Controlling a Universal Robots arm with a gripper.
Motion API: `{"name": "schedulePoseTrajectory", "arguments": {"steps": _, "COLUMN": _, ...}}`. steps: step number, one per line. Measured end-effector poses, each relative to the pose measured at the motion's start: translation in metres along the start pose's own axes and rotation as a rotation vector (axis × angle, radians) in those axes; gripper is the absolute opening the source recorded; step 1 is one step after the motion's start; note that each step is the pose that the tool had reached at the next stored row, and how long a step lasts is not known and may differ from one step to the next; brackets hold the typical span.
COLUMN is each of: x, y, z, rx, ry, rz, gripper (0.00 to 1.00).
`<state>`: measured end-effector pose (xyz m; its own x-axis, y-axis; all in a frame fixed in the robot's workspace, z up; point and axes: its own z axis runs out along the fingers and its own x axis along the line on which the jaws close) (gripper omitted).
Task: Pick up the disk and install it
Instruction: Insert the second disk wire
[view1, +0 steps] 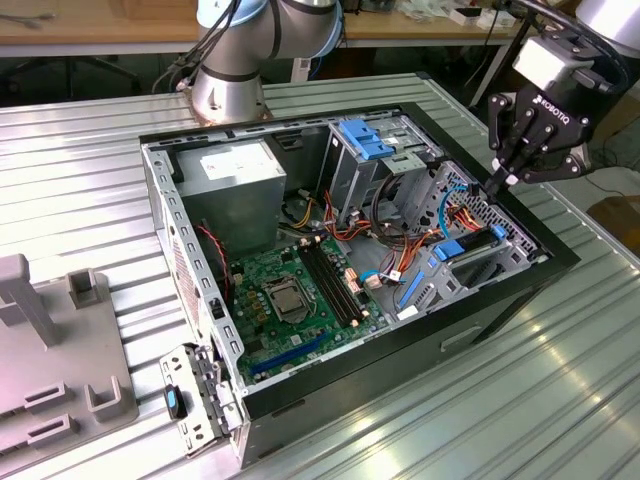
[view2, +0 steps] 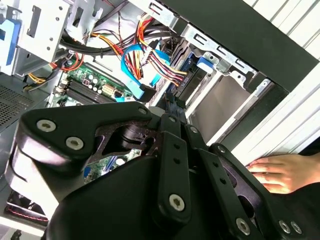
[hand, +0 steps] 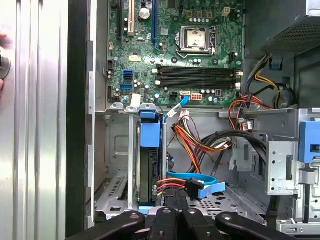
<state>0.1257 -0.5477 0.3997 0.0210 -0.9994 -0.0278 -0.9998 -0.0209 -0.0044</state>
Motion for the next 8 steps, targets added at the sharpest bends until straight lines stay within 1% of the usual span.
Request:
{"name": "schedulePoseTrajectory", "arguments": {"steps": 5, "x": 0.0, "y": 0.0002, "z": -0.0002, "rx": 0.0, "ry": 0.0001, "rz": 0.0, "gripper": 0.11}}
{"name": "schedulePoseTrajectory", "arguments": {"steps": 8, "x": -0.0002, "y": 0.0015, "z": -0.0003, "rx": 0.0, "ry": -0.0003, "rz": 0.0, "gripper": 0.11}}
